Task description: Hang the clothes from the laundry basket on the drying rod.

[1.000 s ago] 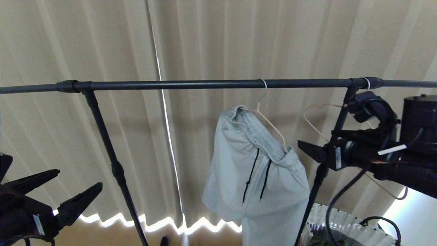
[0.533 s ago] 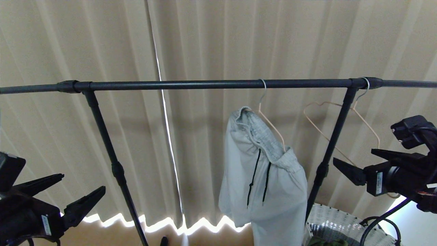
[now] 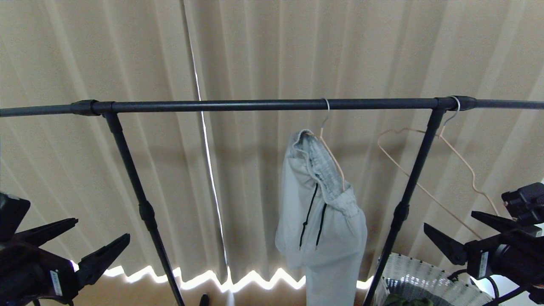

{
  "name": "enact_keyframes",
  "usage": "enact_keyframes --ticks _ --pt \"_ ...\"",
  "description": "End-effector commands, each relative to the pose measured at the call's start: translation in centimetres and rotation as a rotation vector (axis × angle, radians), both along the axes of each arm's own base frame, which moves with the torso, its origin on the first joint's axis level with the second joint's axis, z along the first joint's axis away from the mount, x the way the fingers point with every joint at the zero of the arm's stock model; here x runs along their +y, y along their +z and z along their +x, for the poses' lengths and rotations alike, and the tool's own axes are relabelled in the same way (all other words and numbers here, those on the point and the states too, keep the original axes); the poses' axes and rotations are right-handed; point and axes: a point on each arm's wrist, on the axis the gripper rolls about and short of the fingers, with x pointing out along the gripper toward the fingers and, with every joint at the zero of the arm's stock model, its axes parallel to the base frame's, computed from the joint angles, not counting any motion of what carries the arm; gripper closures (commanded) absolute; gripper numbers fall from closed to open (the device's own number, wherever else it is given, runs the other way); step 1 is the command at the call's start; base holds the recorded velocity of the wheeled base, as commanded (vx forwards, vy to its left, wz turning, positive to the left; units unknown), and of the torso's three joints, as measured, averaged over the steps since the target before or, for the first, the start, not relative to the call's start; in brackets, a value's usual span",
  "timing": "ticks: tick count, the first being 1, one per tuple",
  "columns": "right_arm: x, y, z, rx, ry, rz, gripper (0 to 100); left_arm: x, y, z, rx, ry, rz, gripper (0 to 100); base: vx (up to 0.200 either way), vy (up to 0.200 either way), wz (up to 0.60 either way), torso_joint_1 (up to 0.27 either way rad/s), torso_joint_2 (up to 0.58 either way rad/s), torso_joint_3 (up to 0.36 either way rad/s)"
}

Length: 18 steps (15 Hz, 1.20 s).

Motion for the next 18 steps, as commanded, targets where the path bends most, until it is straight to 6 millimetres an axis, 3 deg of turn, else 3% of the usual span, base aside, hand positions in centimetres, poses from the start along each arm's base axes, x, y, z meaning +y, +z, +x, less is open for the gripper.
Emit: enact_keyframes --ticks 1,12,18 --pt "-0.10 -0.44 -0.37 0.014 0.001 -0.006 0 0.02 0.21 -0.21 -0.015 -0.001 -0.001 0 0.000 0.000 0.00 0.000 0.00 0.000" --pt "-0.11 -0.72 -0.54 0.025 0.003 -0.010 0 0.21 0.24 -0.36 -0.023 0.015 0.001 0 -0.182 0.000 0.00 0.003 0.00 0.000" --pt "-0.14 -0.72 -0.57 0.024 0.001 -0.010 0 0.23 0.01 -0.70 -0.026 0.009 0.016 0 0.000 0.000 0.00 0.000 0.00 0.000"
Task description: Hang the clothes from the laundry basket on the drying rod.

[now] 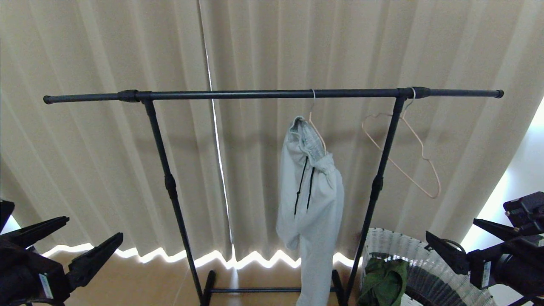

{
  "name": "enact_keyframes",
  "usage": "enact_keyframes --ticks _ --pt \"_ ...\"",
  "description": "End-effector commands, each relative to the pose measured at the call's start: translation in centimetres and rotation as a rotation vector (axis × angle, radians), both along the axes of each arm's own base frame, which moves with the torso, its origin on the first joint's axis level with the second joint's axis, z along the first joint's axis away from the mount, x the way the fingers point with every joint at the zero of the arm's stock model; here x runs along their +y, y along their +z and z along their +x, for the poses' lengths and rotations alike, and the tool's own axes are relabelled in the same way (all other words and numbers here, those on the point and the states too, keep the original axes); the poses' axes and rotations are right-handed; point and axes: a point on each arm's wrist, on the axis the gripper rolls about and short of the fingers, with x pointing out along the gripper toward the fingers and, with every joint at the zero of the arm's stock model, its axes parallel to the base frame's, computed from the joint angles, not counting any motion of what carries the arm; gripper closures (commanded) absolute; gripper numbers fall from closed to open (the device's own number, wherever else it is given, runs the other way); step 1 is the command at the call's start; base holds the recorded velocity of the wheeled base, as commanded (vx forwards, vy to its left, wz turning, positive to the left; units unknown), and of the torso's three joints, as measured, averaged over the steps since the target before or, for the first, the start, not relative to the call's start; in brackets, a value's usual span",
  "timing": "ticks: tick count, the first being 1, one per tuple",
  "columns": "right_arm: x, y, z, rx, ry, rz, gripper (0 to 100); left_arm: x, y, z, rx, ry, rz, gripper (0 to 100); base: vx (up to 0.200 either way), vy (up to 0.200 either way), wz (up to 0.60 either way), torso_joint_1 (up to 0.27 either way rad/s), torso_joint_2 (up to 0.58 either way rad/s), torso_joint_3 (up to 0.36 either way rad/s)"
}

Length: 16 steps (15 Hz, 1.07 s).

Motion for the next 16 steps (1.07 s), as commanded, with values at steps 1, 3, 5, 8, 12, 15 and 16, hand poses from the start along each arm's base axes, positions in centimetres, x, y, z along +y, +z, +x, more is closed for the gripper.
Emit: enact_keyframes --ticks 1,3,5,8,12,15,16 --pt "0.02 -0.05 0.03 0.003 0.001 -0.001 0 0.03 -0.23 -0.17 0.002 -0.002 0.013 0 0.000 0.000 0.00 0.000 0.00 0.000" --pt "0.00 0.02 -0.03 -0.001 0.001 0.000 0 0.07 0.00 -0.52 -0.019 -0.002 0.012 0 0.000 0.000 0.00 0.000 0.00 0.000" --pt "0.00 0.02 -0.03 -0.001 0.001 0.000 0 0.06 -0.01 -0.76 -0.027 -0.007 0.019 0 0.000 0.000 0.00 0.000 0.00 0.000" --pt "0.00 -0.01 -0.01 0.000 0.001 0.000 0 0.10 0.03 -0.84 -0.034 -0.007 0.032 0 0.000 0.000 0.00 0.000 0.00 0.000" --pt "0.01 -0.07 0.03 0.005 0.001 -0.002 0 0.07 0.00 -0.70 -0.027 -0.009 0.032 0 0.000 0.000 0.00 0.000 0.00 0.000" --pt "-0.15 -0.02 0.03 0.002 -0.010 -0.001 0 0.06 -0.09 -0.64 -0.021 -0.009 0.033 0 0.000 0.000 0.00 -0.058 0.15 0.083" --pt "-0.19 -0.03 0.06 0.002 -0.013 -0.001 0 0.06 -0.03 -0.65 -0.024 -0.009 0.032 0 0.000 0.000 0.00 -0.163 0.39 0.222"
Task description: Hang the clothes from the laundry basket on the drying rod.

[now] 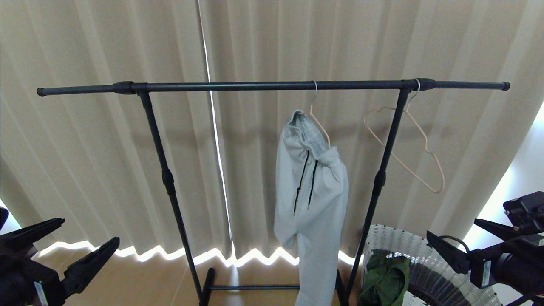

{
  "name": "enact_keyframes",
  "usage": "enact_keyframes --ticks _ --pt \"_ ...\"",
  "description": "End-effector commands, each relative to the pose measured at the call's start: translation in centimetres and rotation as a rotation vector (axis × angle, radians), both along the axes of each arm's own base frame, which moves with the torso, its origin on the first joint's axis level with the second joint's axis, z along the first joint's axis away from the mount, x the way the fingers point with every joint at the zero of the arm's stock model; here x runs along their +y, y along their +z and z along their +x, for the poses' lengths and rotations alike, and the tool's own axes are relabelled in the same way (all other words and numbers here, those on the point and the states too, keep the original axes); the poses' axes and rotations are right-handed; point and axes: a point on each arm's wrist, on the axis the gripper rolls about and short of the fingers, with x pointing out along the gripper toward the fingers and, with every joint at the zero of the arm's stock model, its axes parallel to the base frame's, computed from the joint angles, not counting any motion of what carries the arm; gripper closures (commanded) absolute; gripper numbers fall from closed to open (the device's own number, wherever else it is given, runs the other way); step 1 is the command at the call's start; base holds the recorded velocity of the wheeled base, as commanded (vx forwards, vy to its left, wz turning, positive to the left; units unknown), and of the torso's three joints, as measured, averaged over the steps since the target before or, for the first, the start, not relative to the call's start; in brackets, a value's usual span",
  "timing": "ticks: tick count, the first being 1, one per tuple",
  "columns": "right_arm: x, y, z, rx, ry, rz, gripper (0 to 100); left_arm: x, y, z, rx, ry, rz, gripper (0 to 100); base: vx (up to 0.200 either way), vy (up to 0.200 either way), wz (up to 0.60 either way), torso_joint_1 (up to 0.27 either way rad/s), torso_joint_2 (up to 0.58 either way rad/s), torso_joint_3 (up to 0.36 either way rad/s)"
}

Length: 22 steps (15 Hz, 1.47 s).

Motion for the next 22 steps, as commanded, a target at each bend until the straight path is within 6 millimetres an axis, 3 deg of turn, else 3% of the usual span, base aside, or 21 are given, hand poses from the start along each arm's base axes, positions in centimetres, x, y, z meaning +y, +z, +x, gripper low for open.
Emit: enact_keyframes --ticks 1,14,22 --pt "-0.03 -0.05 0.05 0.003 -0.003 -0.001 0 -0.01 0.00 0.04 0.001 0.000 0.000 0 0.000 0.000 0.00 -0.168 0.44 0.261" --pt "0.01 -0.04 0.17 0.001 0.000 -0.008 0 -0.24 -0.32 0.04 0.013 -0.028 0.020 0 0.000 0.000 0.00 -0.167 0.47 0.301" --pt "-0.02 -0.13 0.09 0.001 0.009 -0.034 0 -0.22 -0.41 0.02 0.016 -0.026 0.021 0 0.000 0.000 0.00 -0.064 0.31 0.234"
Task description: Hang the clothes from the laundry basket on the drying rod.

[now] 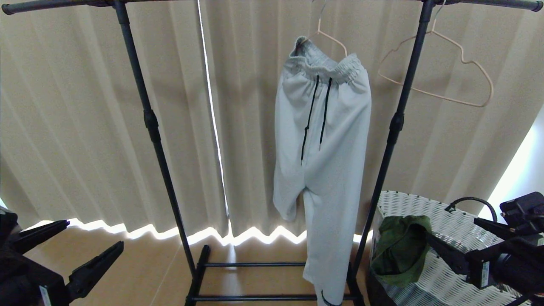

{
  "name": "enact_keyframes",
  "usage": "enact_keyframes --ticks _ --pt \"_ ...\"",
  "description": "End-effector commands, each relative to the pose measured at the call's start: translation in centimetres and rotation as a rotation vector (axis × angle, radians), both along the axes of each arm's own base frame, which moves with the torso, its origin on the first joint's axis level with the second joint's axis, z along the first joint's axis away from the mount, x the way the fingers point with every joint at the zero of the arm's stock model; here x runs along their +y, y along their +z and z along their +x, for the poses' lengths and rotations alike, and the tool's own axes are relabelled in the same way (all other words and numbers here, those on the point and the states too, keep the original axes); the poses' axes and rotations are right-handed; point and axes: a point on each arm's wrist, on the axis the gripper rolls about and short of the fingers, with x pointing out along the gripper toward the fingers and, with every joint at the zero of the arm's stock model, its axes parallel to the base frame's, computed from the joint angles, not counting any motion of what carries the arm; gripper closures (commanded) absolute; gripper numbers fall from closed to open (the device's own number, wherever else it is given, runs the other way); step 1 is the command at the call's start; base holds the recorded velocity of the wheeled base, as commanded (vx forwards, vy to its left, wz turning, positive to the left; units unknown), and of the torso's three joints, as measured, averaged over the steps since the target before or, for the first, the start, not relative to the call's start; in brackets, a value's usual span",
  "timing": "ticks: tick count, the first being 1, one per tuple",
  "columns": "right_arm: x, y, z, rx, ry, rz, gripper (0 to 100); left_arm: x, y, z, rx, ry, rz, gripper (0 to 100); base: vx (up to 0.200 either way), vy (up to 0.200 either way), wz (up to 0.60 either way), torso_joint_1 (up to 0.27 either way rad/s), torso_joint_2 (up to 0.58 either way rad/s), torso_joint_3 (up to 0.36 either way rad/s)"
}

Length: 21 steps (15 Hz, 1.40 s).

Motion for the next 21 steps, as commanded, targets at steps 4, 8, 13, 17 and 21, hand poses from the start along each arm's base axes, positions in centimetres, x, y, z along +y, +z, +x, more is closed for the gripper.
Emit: enact_keyframes --ticks 4,8,13,17,21 --pt "0.02 0.03 -0.04 -0.002 0.006 0.006 0 0.02 -0.09 -0.05 0.002 0.001 0.001 0 0.000 0.000 0.00 0.000 0.00 0.000" --pt "0.06 -0.15 0.12 0.010 0.006 0.004 0 0.03 -0.07 0.10 0.005 0.004 0.000 0 0.000 0.000 0.00 0.000 0.00 0.000" --pt "0.05 -0.28 0.08 0.018 0.005 0.000 0 0.04 -0.08 0.04 0.003 0.004 0.002 0 0.000 0.000 0.00 0.000 0.00 0.000" --pt "0.02 -0.29 0.08 0.019 0.002 -0.001 0 0.01 -0.21 -0.03 0.008 -0.001 0.003 0 0.000 -0.050 0.00 0.002 0.00 0.001" --pt "0.01 -0.33 0.06 0.020 0.000 -0.002 0 0.02 -0.21 -0.03 0.008 0.000 0.004 0 0.000 -0.200 0.00 -0.002 0.00 0.001"
